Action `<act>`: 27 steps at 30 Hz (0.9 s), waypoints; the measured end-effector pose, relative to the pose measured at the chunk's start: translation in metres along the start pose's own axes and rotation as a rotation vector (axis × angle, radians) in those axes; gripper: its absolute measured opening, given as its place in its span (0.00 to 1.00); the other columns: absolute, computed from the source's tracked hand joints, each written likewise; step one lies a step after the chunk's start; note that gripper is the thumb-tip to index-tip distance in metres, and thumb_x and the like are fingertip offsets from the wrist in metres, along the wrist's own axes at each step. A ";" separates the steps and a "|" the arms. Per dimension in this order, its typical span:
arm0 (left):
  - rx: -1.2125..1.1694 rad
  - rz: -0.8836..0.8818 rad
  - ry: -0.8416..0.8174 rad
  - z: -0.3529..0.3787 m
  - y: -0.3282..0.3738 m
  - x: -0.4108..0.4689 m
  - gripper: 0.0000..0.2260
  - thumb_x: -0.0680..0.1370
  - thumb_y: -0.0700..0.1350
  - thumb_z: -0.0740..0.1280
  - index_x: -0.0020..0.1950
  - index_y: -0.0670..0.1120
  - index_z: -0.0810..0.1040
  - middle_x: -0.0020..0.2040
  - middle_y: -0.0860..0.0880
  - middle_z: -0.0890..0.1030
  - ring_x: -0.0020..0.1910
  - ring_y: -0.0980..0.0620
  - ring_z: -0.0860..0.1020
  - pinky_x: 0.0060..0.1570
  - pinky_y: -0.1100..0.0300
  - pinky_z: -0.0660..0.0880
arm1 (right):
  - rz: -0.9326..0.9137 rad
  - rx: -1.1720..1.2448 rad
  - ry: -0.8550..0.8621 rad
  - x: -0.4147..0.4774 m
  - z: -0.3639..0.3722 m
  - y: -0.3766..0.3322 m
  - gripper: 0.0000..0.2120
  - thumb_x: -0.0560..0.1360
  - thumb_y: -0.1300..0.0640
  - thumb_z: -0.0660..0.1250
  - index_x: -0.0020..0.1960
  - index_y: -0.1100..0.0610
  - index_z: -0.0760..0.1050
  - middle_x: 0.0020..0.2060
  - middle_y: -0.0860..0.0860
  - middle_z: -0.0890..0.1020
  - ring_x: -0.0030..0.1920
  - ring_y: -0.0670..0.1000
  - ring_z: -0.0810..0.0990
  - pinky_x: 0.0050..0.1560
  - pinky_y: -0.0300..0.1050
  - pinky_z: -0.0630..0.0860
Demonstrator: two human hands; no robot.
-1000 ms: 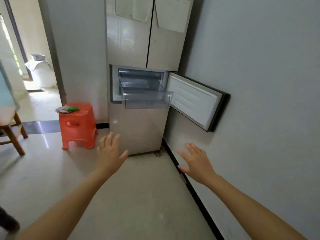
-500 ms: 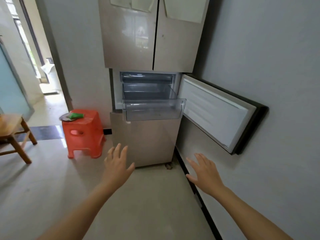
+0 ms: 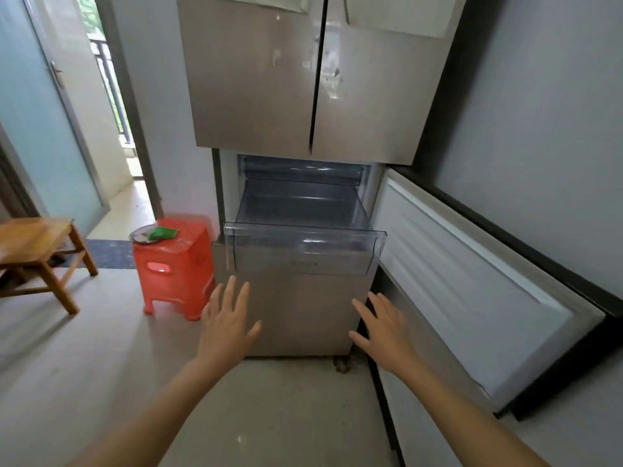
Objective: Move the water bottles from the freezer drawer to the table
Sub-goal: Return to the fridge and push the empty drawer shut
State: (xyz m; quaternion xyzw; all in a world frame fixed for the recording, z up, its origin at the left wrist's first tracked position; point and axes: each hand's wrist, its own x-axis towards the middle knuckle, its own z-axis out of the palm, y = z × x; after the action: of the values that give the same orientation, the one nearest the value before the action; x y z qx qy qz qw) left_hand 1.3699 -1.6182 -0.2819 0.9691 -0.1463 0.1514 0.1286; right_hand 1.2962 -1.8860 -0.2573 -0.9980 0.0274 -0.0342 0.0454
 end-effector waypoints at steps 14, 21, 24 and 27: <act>0.114 0.103 0.113 0.102 -0.036 0.167 0.50 0.54 0.50 0.80 0.71 0.43 0.59 0.73 0.39 0.58 0.75 0.42 0.47 0.64 0.38 0.61 | -0.118 -0.215 0.199 0.205 0.054 0.024 0.40 0.57 0.49 0.79 0.64 0.57 0.69 0.62 0.62 0.75 0.64 0.61 0.71 0.55 0.59 0.74; 0.140 0.225 0.161 0.166 -0.057 0.217 0.60 0.56 0.50 0.80 0.76 0.46 0.43 0.76 0.42 0.40 0.75 0.42 0.42 0.68 0.39 0.42 | -0.204 -0.410 0.316 0.268 0.097 0.040 0.46 0.57 0.55 0.77 0.70 0.57 0.60 0.74 0.61 0.51 0.75 0.57 0.40 0.70 0.57 0.45; 0.184 0.259 0.246 0.182 -0.060 0.218 0.62 0.54 0.50 0.80 0.76 0.46 0.42 0.76 0.41 0.41 0.75 0.41 0.43 0.69 0.38 0.41 | -0.245 -0.423 0.402 0.275 0.117 0.049 0.35 0.63 0.53 0.69 0.67 0.57 0.62 0.74 0.59 0.43 0.75 0.57 0.41 0.71 0.57 0.43; 0.208 0.266 0.278 0.191 -0.062 0.230 0.62 0.53 0.51 0.80 0.76 0.46 0.42 0.76 0.41 0.41 0.75 0.40 0.42 0.68 0.37 0.42 | -0.273 -0.428 0.460 0.289 0.121 0.054 0.31 0.65 0.52 0.65 0.66 0.57 0.63 0.74 0.59 0.41 0.75 0.57 0.40 0.72 0.56 0.40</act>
State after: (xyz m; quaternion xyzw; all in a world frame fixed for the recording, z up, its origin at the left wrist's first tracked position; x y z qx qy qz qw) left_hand 1.6481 -1.6732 -0.3946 0.9191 -0.2371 0.3136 0.0257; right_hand 1.5894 -1.9457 -0.3640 -0.9455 -0.0904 -0.2578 -0.1773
